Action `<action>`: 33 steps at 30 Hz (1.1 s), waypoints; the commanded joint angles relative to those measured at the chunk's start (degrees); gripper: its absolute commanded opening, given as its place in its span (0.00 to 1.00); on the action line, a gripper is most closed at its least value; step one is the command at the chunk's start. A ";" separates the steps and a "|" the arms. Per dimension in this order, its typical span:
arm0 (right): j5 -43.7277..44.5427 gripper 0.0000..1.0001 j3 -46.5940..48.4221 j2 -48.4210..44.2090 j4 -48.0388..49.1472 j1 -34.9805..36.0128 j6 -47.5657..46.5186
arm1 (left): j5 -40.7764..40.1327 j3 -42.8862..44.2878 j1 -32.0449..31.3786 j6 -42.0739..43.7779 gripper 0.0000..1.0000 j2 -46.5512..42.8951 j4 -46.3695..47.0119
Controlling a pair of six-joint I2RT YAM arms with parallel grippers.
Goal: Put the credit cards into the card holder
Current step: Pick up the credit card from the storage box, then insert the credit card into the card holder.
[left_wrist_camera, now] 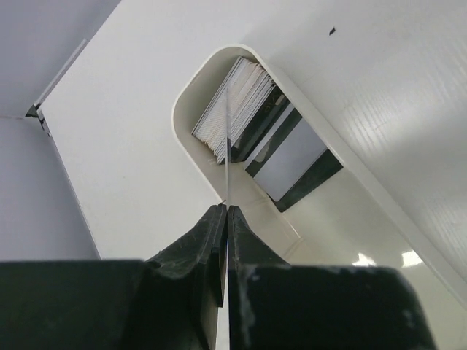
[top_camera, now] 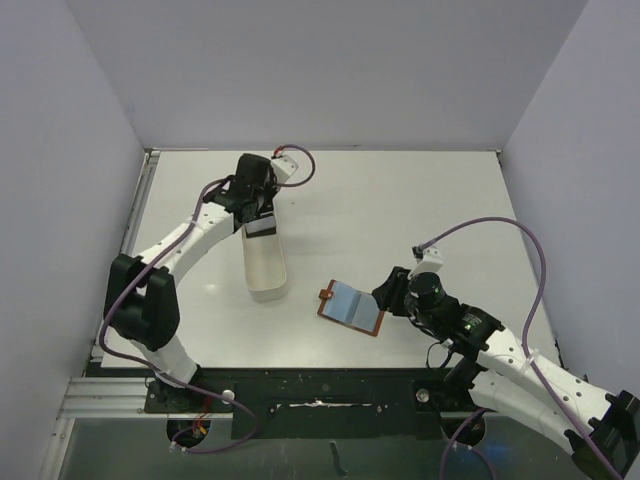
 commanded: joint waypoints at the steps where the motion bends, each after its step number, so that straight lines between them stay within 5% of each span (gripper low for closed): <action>1: -1.50 0.39 0.03 -1.09 2.19 -0.18 1.87 | 3.87 1.70 -0.01 -12.11 0.00 -7.48 -2.41; 15: 0.21 0.38 -0.90 1.05 -0.69 -0.16 6.31 | 33.88 -13.63 -4.43 -46.66 0.00 -23.37 3.68; 20: 2.57 0.36 -0.76 1.63 -2.57 -0.18 8.54 | 33.55 -16.64 -12.52 -50.30 0.00 -24.45 5.68; 33: 2.77 0.33 -0.94 11.18 3.41 -0.22 11.24 | 37.79 -29.36 -19.41 -65.40 0.00 -19.29 24.45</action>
